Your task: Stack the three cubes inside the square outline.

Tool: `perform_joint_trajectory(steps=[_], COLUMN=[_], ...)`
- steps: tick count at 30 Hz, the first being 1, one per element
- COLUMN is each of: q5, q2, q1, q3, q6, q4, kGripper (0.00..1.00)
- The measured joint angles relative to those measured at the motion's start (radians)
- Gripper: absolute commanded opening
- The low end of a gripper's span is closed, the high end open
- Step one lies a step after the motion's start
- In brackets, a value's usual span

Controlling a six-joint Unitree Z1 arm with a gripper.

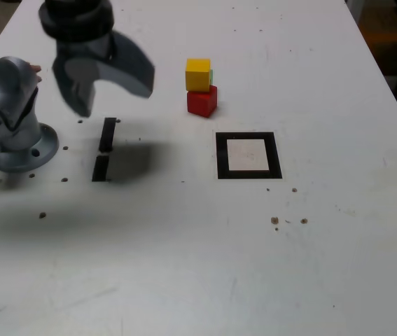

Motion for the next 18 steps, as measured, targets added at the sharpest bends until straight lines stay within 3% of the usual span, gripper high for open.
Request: perform_joint_trajectory(steps=[5, 12, 14, 18], q5=[0.054, 0.093, 0.126, 0.138], q2=[0.156, 0.313, 0.398, 0.448], q1=[0.061, 0.189, 0.247, 0.263], q3=[-0.225, -0.461, -0.555, -0.695], q6=[0.115, 0.251, 0.299, 0.301], q4=[0.203, 0.215, 0.218, 0.227], kGripper=[0.97, 0.95, 0.93, 0.88])
